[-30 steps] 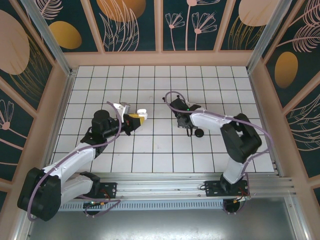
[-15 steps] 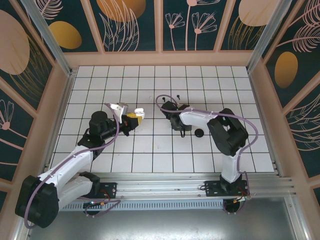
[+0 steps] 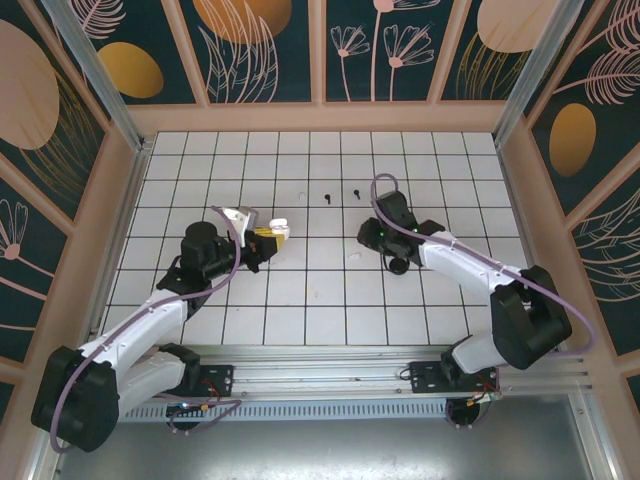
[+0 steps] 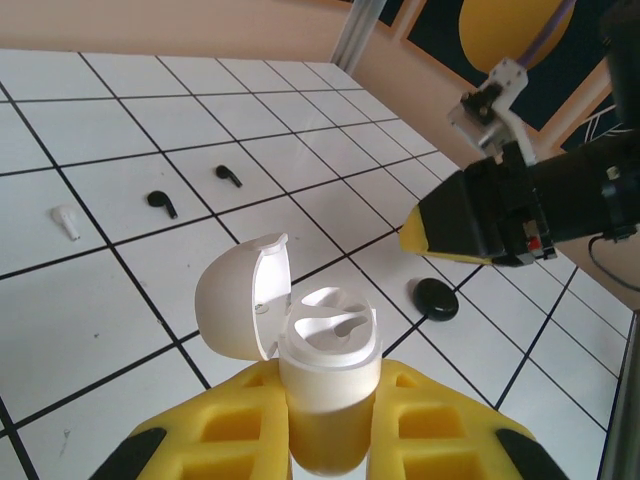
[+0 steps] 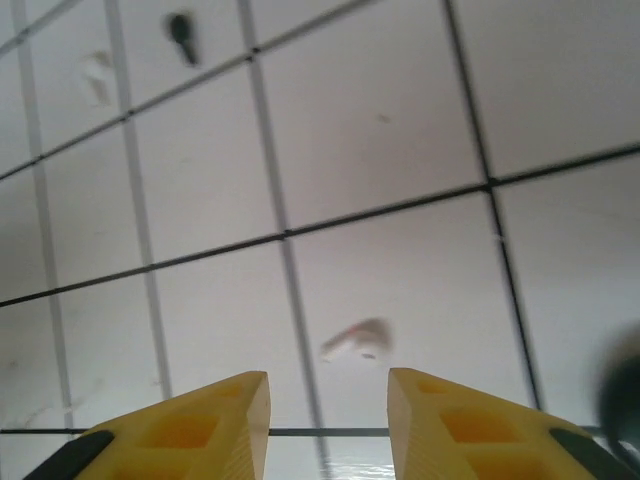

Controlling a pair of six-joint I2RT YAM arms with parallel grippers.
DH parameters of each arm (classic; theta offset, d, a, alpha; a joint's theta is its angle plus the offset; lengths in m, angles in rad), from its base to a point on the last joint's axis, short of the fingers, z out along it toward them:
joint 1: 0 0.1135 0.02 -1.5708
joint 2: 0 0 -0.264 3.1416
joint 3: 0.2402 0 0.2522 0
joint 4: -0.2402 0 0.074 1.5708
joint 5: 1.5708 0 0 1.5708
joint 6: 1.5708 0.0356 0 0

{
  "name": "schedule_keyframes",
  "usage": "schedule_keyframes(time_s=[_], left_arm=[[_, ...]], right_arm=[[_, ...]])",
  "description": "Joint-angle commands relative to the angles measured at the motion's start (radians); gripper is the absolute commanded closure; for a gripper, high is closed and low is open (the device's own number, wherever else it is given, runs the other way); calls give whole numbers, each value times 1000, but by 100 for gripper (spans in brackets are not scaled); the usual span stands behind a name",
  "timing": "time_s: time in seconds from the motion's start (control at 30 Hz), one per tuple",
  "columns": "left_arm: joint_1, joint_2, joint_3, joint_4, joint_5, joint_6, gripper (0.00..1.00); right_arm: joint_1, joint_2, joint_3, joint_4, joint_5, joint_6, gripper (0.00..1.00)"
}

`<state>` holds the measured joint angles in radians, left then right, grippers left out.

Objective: Insert wireless bluetooth earbuds into charging case

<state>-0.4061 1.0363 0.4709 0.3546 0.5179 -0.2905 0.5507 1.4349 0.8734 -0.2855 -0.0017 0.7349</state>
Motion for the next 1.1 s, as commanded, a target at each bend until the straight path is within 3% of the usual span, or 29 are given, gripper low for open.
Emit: schedule_keyframes(time_s=[0.0,0.37,1.07], left_arm=[[-5,12,5,32,31,-15,88],[-10,31,23,32,39,-16,88],[-11,24,18,4,24,18,88]], right_arm=[[3,17,-61,90,-117,52,66],[12,146,-124,237,-184,200,75],[3,220,-125,278,-150,257,73]])
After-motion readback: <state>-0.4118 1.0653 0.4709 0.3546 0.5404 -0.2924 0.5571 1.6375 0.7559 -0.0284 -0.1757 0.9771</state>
